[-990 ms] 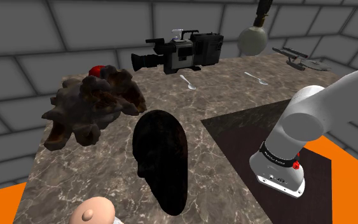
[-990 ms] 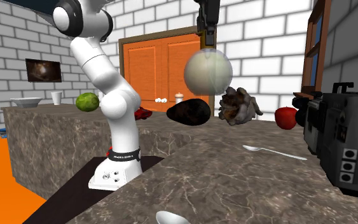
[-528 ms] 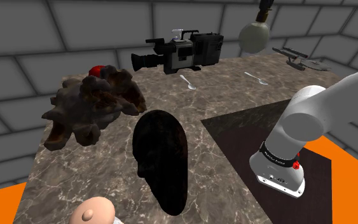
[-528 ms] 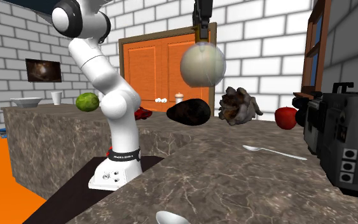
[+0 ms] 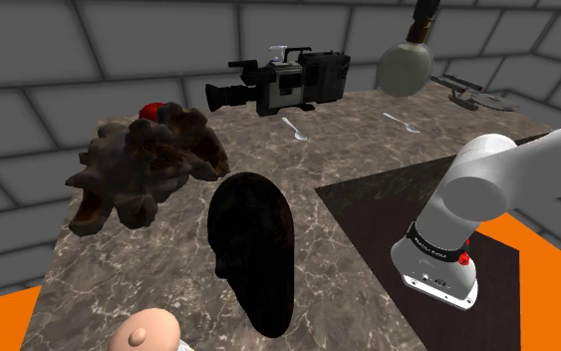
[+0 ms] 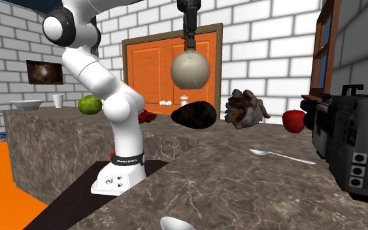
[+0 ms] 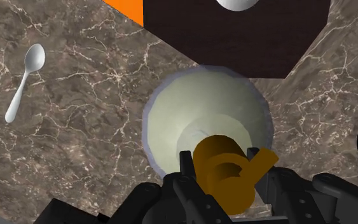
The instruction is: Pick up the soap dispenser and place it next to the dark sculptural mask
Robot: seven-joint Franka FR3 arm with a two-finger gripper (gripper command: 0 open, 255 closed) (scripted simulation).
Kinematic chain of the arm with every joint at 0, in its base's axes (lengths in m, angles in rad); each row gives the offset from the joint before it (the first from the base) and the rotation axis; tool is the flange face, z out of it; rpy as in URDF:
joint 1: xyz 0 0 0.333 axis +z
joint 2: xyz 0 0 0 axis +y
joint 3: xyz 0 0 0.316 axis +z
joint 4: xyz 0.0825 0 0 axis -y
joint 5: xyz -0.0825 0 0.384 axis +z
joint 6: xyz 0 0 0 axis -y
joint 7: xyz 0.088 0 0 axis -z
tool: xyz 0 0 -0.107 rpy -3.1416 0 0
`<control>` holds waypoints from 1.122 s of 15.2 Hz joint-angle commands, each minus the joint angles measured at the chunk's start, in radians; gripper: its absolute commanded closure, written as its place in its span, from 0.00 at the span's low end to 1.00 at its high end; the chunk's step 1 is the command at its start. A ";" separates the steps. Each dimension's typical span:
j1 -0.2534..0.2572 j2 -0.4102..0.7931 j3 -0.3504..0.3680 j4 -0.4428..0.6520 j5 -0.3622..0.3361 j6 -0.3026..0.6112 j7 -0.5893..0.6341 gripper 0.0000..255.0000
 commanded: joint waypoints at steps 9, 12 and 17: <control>0.007 -0.171 0.221 -0.076 0.169 -0.112 0.205 1.00; 0.010 -0.206 0.288 -0.079 0.231 -0.143 0.268 1.00; 0.011 -0.248 0.399 -0.062 0.344 -0.189 0.375 1.00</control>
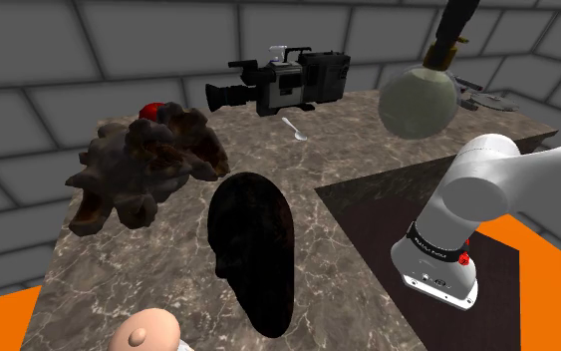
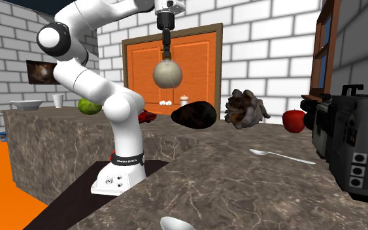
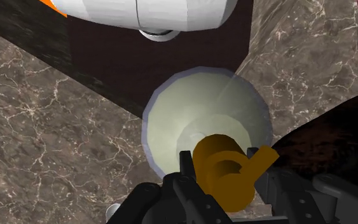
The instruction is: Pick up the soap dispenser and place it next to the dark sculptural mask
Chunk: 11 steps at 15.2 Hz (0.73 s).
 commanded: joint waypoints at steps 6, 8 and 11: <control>-0.010 -0.032 0.163 0.056 0.173 -0.054 0.162 1.00; -0.016 -0.033 0.207 0.082 0.220 -0.066 0.208 1.00; -0.029 -0.030 0.272 0.128 0.292 -0.083 0.278 1.00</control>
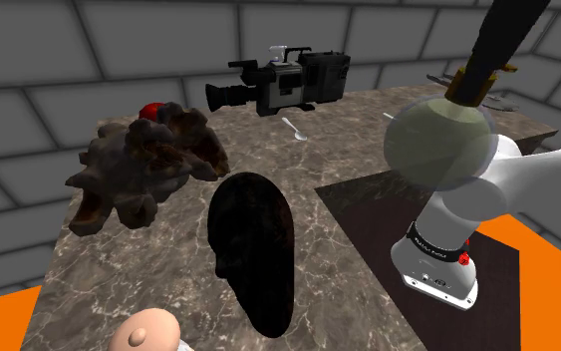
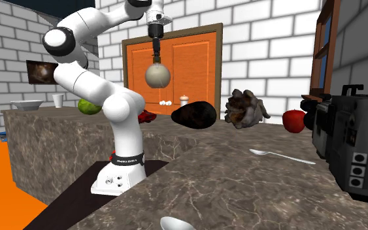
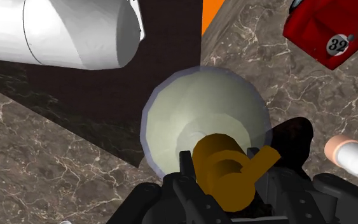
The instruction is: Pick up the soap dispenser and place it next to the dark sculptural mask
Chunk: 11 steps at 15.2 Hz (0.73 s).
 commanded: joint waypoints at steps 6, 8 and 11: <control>-0.025 -0.008 0.121 0.051 0.130 -0.001 0.119 1.00; -0.019 -0.029 0.127 0.014 0.137 0.015 0.114 1.00; -0.010 -0.060 0.136 -0.040 0.148 0.039 0.108 1.00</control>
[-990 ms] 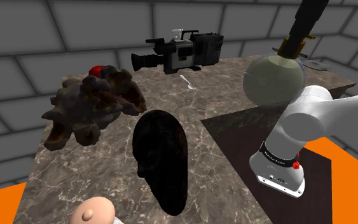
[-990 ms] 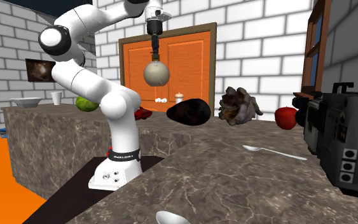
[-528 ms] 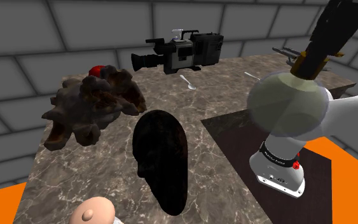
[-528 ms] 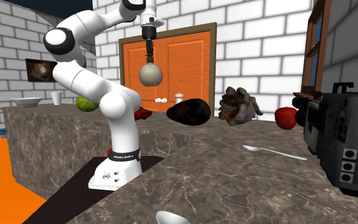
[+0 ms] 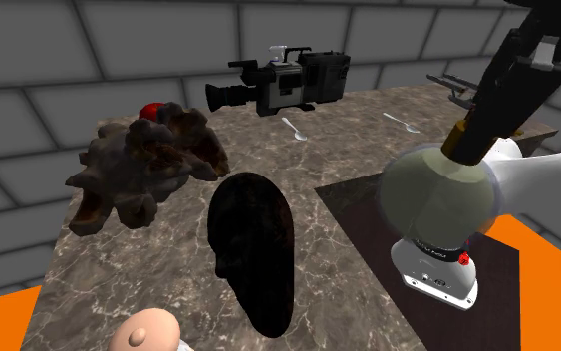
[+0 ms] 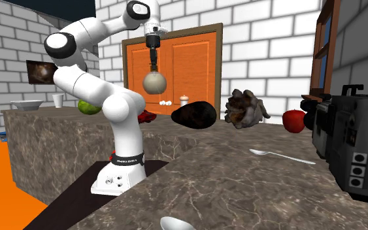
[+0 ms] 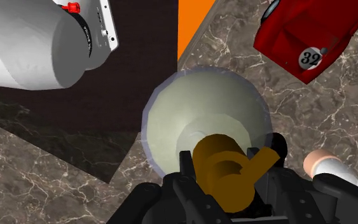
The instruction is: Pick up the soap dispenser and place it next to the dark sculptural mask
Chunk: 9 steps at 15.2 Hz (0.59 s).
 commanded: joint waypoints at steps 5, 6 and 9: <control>0.020 -0.062 0.020 -0.104 0.025 0.043 -0.010 1.00; 0.024 -0.072 0.024 -0.120 0.030 0.051 -0.012 1.00; 0.033 -0.100 0.038 -0.169 0.044 0.073 -0.017 1.00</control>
